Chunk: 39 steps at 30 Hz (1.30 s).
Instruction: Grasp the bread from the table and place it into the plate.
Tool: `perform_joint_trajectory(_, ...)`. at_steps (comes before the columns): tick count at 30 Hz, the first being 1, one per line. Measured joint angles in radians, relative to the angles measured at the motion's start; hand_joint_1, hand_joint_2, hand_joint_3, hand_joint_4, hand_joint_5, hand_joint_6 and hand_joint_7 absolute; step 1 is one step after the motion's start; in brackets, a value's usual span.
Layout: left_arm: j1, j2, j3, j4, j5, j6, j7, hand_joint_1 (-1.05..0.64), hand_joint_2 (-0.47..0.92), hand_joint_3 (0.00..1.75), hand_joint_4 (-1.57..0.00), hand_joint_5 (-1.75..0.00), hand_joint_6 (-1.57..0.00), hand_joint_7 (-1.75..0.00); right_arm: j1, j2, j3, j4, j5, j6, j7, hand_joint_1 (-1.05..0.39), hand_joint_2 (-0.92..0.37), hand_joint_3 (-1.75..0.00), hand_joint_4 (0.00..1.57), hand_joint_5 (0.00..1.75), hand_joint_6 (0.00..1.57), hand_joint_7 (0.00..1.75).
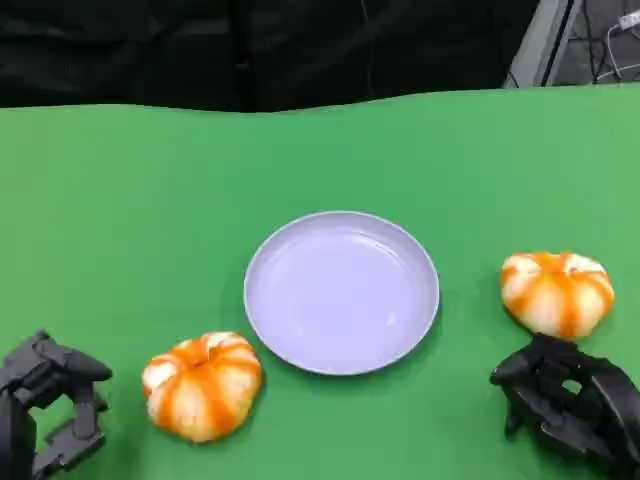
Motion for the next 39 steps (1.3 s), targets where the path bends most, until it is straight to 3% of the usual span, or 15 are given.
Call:
perform_joint_trajectory(10, 0.0, 0.0, -0.004, 0.0, 0.003, 0.0, 0.009, 0.04, 0.5, 1.17, -0.88, -1.53, -0.91, -1.23, 0.0, 0.0, 0.0, 0.0, 0.0, 0.0, 0.0, -0.23, -0.92, -0.47, 0.63, 1.75, 0.74, 1.1)
perform_joint_trajectory(11, 0.0, 0.0, -0.005, 0.0, 0.004, 0.0, 0.009, 0.02, 0.6, 0.9, -0.61, -1.1, -0.66, -0.86, 0.0, 0.0, 0.0, 0.0, 0.0, 0.0, 0.0, -0.23, -0.92, -0.47, 0.63, 1.75, 0.74, 1.1)
perform_joint_trajectory(12, 0.001, -0.001, -0.009, -0.007, -0.031, 0.011, -0.027, -0.02, 0.78, 0.48, -0.57, -0.52, -0.6, -0.4, 0.0, 0.0, 0.0, 0.0, 0.0, 0.0, 0.0, -0.22, -0.92, -0.47, 0.64, 1.75, 0.75, 1.1)
perform_joint_trajectory(13, 0.002, -0.001, -0.015, -0.019, -0.087, 0.031, -0.087, -0.04, 0.85, 0.32, -0.56, -0.31, -0.58, -0.23, 0.0, 0.0, 0.0, 0.0, 0.0, 0.0, 0.0, -0.22, -0.92, -0.47, 0.64, 1.75, 0.75, 1.1)
perform_joint_trajectory(15, 0.009, -0.002, -0.028, -0.051, -0.193, 0.07, -0.217, -0.08, 0.91, 0.17, -0.56, -0.11, -0.56, -0.07, 0.0, 0.0, 0.0, 0.0, 0.0, 0.0, -0.001, -0.22, -0.92, -0.47, 0.64, 1.75, 0.75, 1.1)
perform_joint_trajectory(21, 0.018, -0.006, -0.03, -0.07, -0.274, 0.098, -0.333, -0.09, 0.92, 0.13, -0.56, -0.05, -0.55, -0.03, -0.001, 0.0, 0.0, 0.0, 0.0, 0.0, -0.003, -0.22, -0.92, -0.47, 0.64, 1.75, 0.75, 1.1)
perform_joint_trajectory(39, 0.022, -0.008, -0.025, -0.071, -0.266, 0.104, -0.346, -0.11, 0.92, 0.11, -0.5, 0.0, -0.47, 0.0, -0.001, 0.0, 0.0, 0.001, 0.0, 0.001, -0.001, -0.22, -0.92, -0.47, 0.64, 1.75, 0.74, 1.1)
